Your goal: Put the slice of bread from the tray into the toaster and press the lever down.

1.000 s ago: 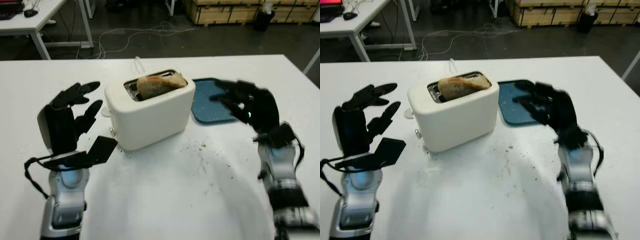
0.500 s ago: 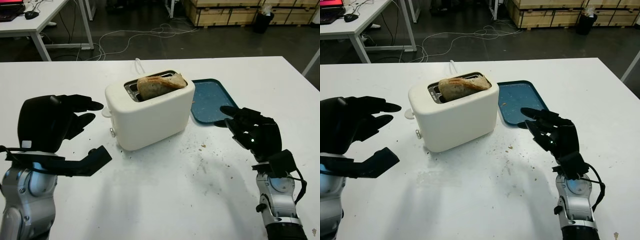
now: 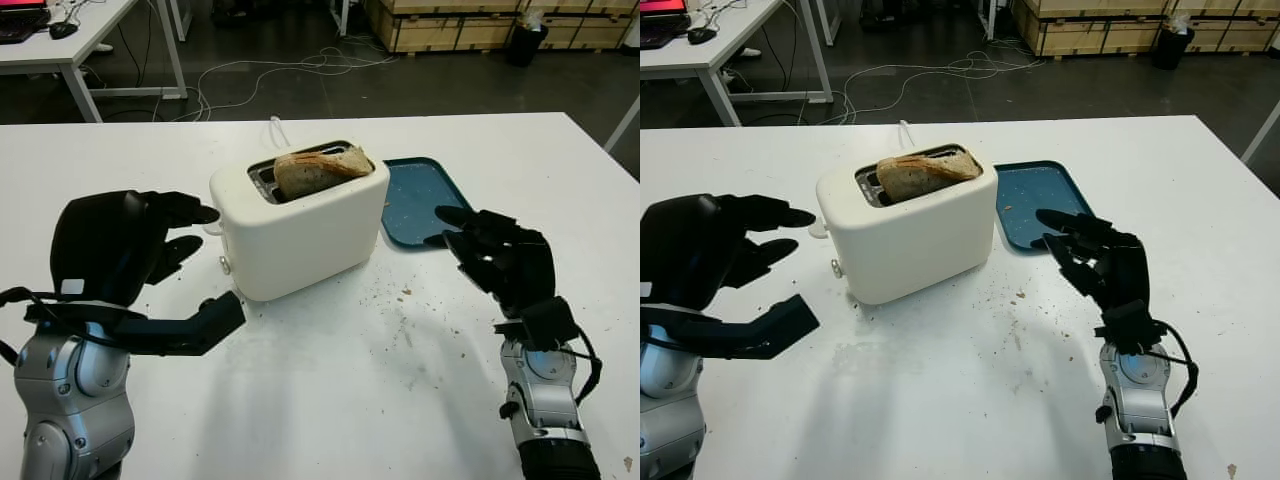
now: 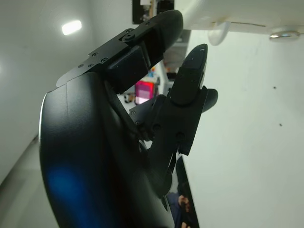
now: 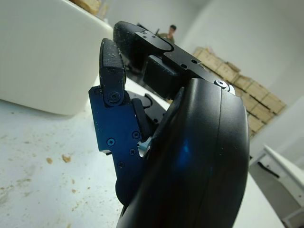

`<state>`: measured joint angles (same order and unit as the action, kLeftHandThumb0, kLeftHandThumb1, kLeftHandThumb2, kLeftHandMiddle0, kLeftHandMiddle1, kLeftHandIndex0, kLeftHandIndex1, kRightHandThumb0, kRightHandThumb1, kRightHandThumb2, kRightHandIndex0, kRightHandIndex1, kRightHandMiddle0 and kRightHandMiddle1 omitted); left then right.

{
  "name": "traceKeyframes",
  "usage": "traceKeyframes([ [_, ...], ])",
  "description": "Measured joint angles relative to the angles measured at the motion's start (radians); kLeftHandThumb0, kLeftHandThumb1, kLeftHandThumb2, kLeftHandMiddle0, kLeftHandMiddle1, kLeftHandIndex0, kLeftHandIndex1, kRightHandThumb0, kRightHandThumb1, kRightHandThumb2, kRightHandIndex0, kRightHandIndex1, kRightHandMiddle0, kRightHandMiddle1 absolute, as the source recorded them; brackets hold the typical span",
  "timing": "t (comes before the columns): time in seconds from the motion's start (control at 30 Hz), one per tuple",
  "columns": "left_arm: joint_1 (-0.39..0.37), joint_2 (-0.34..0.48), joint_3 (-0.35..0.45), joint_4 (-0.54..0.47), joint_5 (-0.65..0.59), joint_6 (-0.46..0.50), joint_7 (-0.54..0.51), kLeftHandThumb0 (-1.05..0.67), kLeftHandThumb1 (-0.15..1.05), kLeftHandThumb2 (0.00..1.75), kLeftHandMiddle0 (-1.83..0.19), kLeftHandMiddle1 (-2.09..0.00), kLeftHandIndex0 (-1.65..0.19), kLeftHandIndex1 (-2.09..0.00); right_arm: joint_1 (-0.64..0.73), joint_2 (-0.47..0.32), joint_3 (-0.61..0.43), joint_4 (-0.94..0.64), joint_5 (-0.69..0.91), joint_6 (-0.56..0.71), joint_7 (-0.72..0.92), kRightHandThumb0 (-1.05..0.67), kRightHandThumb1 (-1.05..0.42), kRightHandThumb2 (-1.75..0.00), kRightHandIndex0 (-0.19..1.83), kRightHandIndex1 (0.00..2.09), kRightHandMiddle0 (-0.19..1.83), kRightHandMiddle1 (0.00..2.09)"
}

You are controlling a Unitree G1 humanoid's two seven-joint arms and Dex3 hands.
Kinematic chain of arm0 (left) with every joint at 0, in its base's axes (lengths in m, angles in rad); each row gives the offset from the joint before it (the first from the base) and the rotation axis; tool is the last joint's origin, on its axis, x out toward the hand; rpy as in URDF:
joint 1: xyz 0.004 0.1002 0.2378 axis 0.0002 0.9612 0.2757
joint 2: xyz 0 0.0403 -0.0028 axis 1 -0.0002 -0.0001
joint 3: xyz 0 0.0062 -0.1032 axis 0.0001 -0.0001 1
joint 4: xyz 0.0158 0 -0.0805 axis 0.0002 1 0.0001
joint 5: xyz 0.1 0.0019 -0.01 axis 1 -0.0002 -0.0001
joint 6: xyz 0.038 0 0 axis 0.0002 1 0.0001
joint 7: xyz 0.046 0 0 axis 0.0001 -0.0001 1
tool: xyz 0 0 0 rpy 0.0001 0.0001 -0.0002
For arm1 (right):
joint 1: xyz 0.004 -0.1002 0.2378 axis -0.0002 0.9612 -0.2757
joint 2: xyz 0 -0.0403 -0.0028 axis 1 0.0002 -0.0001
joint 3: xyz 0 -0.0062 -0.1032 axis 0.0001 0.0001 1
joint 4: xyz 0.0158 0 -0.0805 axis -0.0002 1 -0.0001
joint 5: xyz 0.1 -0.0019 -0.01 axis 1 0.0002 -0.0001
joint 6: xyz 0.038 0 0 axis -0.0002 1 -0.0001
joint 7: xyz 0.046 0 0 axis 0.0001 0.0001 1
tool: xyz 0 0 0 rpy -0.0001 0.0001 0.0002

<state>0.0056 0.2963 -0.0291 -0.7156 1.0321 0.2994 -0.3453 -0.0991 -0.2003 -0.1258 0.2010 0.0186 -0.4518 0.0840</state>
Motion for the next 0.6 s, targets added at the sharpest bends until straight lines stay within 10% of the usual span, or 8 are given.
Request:
traceKeyframes([
  [0.6,-0.046,0.013,-0.012,0.16,0.114,0.02,0.031,-0.21,0.89,0.01,-1.33,-0.55,-1.03,0.0,-0.004,0.008,0.004,-0.002,-0.053,-0.051,-0.055,-0.43,-0.92,-0.21,0.9,1.26,1.27,0.02],
])
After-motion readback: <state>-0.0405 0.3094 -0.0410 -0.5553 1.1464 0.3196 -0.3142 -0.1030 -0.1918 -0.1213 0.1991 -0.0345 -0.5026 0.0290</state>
